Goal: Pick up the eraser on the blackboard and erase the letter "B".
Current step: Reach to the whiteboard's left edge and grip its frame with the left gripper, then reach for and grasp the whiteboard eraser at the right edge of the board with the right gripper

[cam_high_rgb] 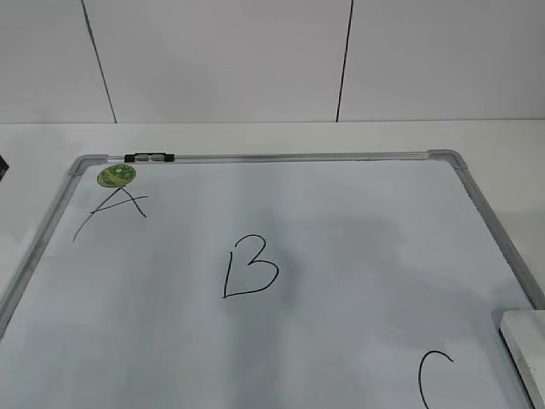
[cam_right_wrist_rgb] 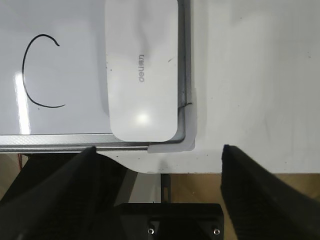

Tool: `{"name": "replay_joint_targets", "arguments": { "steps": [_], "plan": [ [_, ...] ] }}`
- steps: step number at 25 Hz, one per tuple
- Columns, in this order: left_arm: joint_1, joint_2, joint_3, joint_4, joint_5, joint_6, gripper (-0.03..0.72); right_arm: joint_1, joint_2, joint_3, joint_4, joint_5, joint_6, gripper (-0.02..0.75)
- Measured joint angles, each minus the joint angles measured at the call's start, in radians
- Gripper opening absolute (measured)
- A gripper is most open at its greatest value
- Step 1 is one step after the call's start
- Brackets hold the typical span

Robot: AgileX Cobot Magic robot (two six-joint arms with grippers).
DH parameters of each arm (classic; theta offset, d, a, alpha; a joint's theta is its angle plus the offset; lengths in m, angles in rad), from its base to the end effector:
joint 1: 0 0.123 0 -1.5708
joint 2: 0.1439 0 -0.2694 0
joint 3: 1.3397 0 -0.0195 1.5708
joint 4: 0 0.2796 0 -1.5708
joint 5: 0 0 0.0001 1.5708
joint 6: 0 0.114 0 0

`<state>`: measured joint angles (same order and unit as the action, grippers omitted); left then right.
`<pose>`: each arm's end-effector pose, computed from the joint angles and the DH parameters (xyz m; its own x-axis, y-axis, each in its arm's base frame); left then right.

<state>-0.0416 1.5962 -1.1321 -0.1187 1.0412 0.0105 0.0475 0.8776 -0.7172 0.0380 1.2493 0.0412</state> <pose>0.3293 -0.0254 0.1917 -0.9887 -0.0083 -0.1499 0.0081 0.9941 -0.1085 0.1672 0.0121 0.2413 -0.9698 0.0071 -0.2438 -0.0047 0.9988 0.0480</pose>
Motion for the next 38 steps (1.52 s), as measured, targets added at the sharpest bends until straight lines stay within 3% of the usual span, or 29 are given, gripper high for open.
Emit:
{"name": "replay_joint_targets", "arguments": {
  "steps": [16,29,35,38],
  "plan": [
    [-0.018,0.296,-0.106,0.018,-0.117,0.0,0.205,0.0,0.0,0.0,0.0,0.0,0.0,0.585],
    [-0.018,0.367,-0.134,0.032,-0.134,0.0,0.2,0.0,0.0,0.0,0.0,0.0,0.0,0.585],
    [-0.018,0.369,-0.137,0.034,-0.13,-0.004,0.038,0.0,0.0,0.0,0.0,0.0,0.0,0.585],
    [-0.018,0.369,-0.137,0.03,-0.129,-0.016,0.022,0.0,0.0,0.0,0.008,0.0,0.0,0.585]
  ]
}}
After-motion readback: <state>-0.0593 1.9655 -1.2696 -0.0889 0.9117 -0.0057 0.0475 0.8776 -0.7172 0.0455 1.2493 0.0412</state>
